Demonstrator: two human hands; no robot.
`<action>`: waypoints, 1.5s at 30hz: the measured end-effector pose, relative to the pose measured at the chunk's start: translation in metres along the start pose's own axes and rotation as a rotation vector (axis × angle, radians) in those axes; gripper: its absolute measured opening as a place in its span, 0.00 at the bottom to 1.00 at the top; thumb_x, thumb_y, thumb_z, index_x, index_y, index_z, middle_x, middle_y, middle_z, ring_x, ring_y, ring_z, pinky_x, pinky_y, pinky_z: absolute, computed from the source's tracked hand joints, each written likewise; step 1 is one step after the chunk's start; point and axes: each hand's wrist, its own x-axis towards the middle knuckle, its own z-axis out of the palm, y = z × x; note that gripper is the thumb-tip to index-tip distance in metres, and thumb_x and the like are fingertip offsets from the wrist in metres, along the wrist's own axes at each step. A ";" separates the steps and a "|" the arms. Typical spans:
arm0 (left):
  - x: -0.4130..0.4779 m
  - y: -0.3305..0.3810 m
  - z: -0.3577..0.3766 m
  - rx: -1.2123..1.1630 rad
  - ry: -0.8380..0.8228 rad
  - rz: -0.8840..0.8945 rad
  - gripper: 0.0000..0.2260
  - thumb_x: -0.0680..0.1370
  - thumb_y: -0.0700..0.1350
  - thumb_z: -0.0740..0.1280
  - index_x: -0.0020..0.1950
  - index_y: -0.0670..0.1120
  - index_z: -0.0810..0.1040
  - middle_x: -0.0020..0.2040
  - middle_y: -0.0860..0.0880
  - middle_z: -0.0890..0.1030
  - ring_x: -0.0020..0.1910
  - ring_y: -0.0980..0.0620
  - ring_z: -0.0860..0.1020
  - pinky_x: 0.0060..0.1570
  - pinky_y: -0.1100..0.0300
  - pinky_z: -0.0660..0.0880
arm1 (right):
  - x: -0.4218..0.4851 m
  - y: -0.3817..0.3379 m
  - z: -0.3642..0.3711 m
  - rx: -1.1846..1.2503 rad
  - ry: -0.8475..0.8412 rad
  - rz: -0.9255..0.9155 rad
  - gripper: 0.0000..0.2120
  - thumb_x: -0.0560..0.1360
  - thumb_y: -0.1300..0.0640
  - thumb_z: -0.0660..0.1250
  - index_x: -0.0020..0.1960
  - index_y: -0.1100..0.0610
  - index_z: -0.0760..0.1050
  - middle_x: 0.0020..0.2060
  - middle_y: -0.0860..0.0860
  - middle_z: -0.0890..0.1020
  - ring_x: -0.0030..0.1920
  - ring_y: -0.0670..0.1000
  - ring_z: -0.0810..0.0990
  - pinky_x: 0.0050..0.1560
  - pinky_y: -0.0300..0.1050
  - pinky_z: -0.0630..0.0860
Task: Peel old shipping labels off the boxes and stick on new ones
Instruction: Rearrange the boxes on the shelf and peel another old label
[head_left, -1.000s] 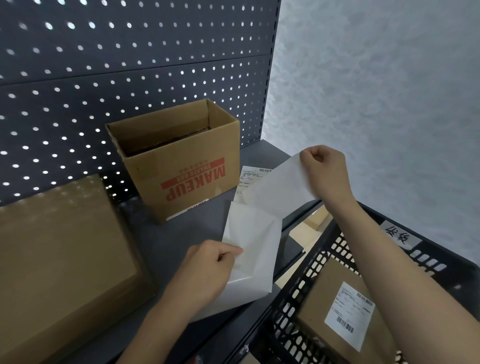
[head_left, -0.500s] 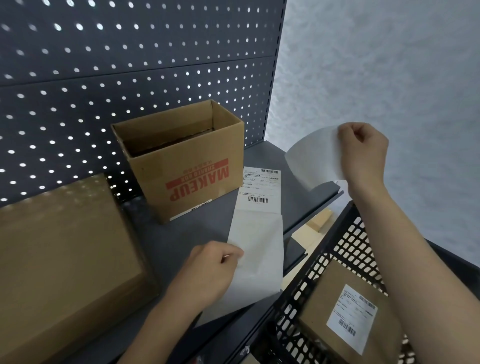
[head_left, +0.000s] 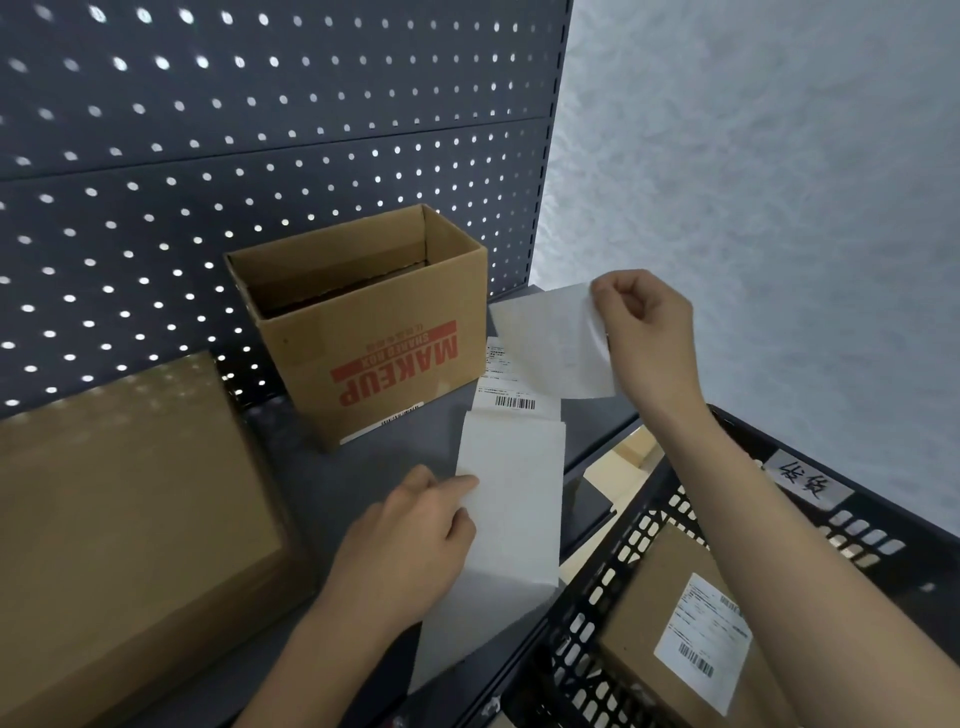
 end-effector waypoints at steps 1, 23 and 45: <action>0.000 0.000 0.000 0.001 0.004 0.009 0.17 0.81 0.53 0.55 0.69 0.62 0.67 0.54 0.55 0.69 0.50 0.47 0.77 0.51 0.50 0.76 | -0.003 -0.002 0.002 0.004 -0.012 0.000 0.07 0.79 0.59 0.64 0.44 0.56 0.78 0.35 0.43 0.78 0.32 0.37 0.73 0.35 0.29 0.68; 0.005 0.039 -0.045 -1.490 0.070 -0.088 0.27 0.75 0.60 0.59 0.58 0.39 0.79 0.51 0.38 0.84 0.49 0.41 0.83 0.47 0.52 0.80 | -0.086 -0.032 -0.007 0.003 -0.481 -0.340 0.03 0.79 0.60 0.66 0.50 0.55 0.79 0.44 0.43 0.82 0.48 0.47 0.81 0.51 0.40 0.76; -0.080 -0.021 -0.078 -1.167 0.649 -0.199 0.11 0.80 0.41 0.63 0.47 0.44 0.85 0.50 0.43 0.85 0.51 0.44 0.84 0.57 0.46 0.76 | -0.107 -0.039 0.067 0.250 -0.585 0.046 0.06 0.74 0.52 0.71 0.51 0.47 0.80 0.44 0.40 0.83 0.46 0.40 0.81 0.45 0.35 0.77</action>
